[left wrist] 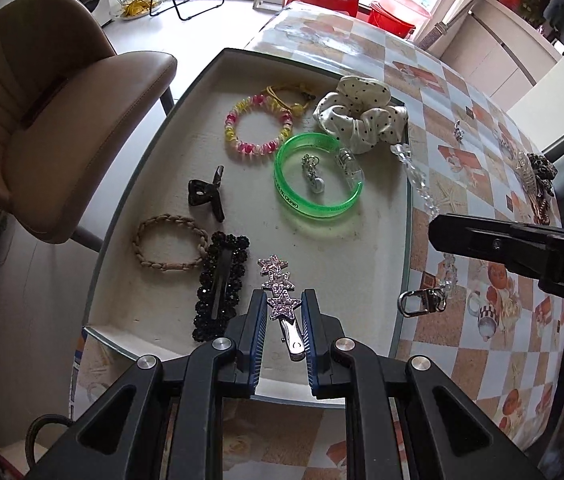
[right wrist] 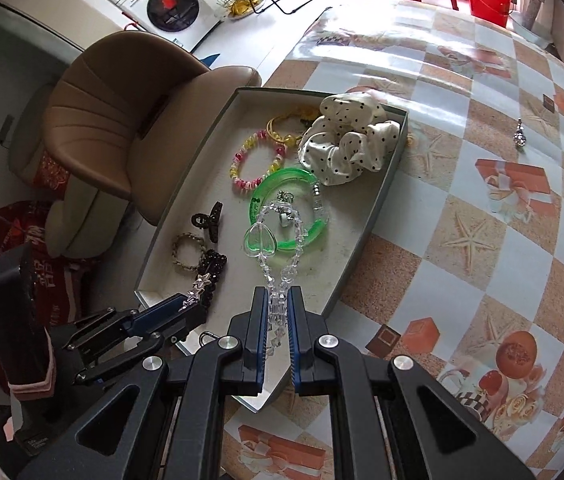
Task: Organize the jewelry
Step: 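Carry star pin and crystal bracelet into the tray while both grippers open to release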
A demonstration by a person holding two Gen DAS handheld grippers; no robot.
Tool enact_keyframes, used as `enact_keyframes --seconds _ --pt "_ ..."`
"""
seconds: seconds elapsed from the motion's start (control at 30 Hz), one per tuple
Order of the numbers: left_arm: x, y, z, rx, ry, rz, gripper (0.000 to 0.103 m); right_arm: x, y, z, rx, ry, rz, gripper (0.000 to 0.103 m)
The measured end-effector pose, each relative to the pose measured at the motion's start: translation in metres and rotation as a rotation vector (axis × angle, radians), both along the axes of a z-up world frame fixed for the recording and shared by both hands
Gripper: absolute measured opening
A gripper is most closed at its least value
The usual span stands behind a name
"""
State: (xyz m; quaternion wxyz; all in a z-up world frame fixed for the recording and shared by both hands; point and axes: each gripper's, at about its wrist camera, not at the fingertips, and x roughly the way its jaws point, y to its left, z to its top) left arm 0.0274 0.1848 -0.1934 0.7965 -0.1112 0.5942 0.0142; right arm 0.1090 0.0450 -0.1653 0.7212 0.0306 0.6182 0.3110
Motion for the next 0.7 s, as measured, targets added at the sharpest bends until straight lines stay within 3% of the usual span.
enact_keyframes --seconds 0.37,0.7 --pt "0.002 -0.01 -0.026 0.026 0.051 -0.026 0.021 0.013 0.025 -0.037 -0.052 0.099 0.106 0.01" --pt "0.004 -0.013 -0.038 0.042 0.069 -0.024 0.021 0.02 0.046 -0.064 -0.14 0.132 0.159 0.01"
